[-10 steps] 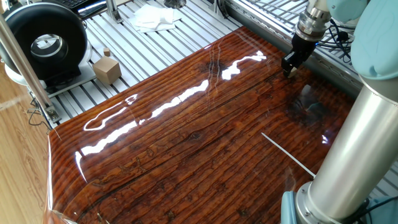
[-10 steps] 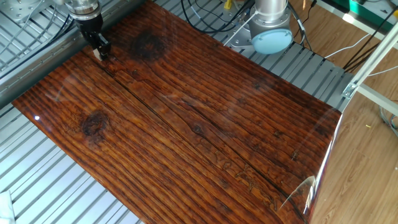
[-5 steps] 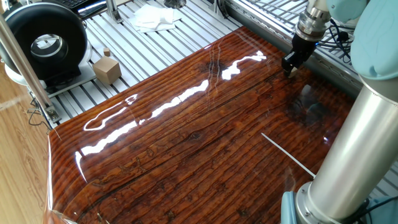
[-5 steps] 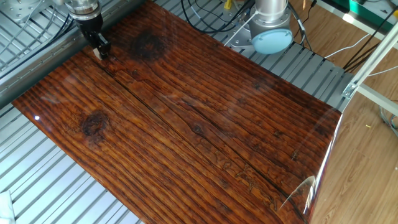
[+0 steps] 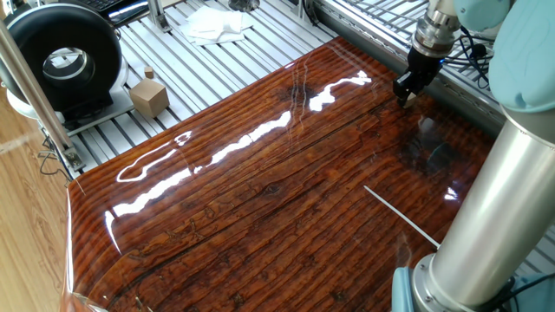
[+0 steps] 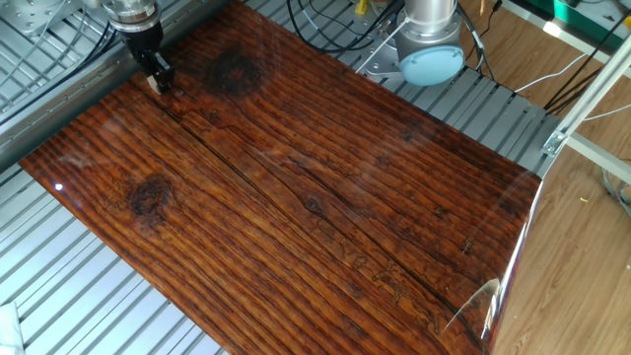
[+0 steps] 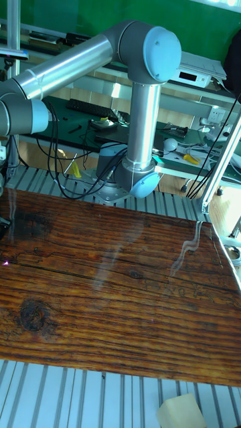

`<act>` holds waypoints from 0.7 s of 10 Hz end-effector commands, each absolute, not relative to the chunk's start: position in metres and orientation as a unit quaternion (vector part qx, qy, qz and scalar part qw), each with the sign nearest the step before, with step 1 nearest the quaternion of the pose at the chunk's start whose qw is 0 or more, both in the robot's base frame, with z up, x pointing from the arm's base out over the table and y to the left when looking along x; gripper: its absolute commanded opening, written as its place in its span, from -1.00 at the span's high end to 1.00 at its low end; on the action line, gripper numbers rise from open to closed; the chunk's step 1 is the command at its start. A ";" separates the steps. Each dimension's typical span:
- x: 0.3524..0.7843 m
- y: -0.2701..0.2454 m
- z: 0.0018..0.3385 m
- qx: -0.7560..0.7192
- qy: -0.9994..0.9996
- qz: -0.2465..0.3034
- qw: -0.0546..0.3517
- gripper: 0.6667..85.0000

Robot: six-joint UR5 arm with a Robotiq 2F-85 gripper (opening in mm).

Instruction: Hold a small block with the gripper and sweep it from left to right on the table

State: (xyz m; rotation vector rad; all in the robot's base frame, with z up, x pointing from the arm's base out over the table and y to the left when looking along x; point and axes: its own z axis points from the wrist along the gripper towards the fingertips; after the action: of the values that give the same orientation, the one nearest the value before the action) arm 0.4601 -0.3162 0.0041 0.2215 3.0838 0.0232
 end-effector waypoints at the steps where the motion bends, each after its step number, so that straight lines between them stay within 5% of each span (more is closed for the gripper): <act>1: 0.462 -0.316 0.005 0.078 0.997 0.010 0.029 0.84; 7: 0.462 -0.316 0.005 0.081 0.996 0.008 0.028 0.99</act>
State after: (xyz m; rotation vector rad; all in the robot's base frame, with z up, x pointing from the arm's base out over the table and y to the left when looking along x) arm 0.4602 -0.3162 0.0039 0.2356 3.0831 0.0176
